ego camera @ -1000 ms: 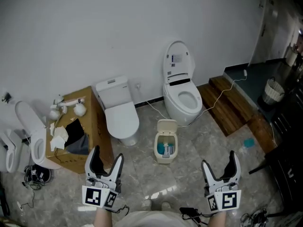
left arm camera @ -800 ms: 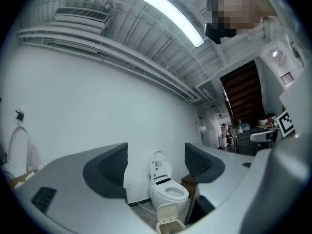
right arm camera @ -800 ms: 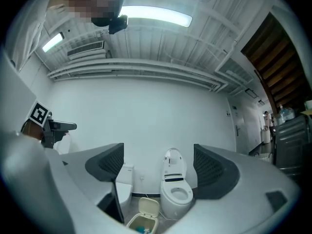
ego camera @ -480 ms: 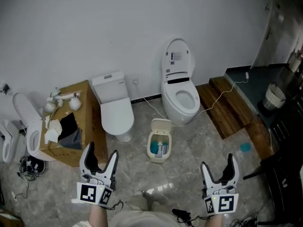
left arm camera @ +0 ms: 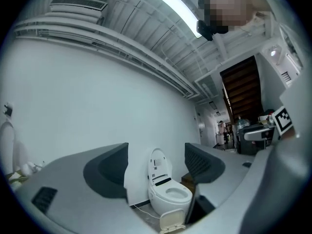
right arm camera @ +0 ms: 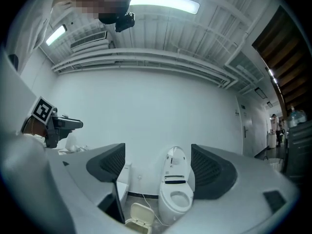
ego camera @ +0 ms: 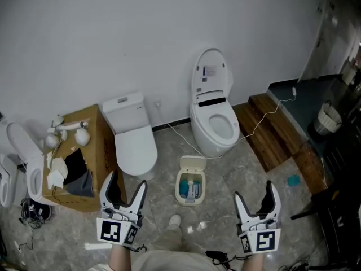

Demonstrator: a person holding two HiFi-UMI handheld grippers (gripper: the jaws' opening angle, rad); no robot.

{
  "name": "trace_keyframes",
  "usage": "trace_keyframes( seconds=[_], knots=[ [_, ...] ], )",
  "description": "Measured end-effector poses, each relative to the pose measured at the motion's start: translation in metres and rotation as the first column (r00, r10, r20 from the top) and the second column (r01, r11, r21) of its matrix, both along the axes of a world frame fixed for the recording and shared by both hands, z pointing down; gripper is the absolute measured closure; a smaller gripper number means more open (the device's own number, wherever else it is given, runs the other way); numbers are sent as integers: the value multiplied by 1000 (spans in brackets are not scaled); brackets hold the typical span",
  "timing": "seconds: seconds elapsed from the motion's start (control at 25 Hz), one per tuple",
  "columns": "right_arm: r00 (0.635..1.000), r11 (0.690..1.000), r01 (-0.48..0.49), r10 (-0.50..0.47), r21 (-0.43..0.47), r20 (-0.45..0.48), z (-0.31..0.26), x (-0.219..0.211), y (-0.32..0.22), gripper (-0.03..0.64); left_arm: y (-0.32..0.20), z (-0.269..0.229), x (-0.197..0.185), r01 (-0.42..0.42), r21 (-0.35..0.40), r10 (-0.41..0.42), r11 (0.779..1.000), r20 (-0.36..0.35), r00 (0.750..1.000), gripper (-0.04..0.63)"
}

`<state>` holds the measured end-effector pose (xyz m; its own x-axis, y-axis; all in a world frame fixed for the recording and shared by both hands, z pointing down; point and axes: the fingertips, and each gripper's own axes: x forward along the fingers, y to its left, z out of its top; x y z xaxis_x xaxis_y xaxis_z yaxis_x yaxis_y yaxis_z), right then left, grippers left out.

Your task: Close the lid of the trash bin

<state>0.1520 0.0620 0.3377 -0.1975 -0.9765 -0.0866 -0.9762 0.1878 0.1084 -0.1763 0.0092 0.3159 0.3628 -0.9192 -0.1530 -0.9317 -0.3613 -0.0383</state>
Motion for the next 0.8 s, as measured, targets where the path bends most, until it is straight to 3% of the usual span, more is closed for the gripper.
trace_keyframes(
  seconds=[0.24,0.4,0.8],
  knots=[
    [996,999,-34,35,13,-88,-16,-28,-81,190,-97,-23,-4,-86,38,87,996,-23,996,250],
    [995,999,-34,34,3,-91,-12,-42,-122,184,-144,-30,-4,-120,60,122,991,-31,992,250],
    [980,995,29,-46,-91,-192,17,-44,-180,186,-195,-10,0,-113,5,113,994,-37,993,250]
  ],
)
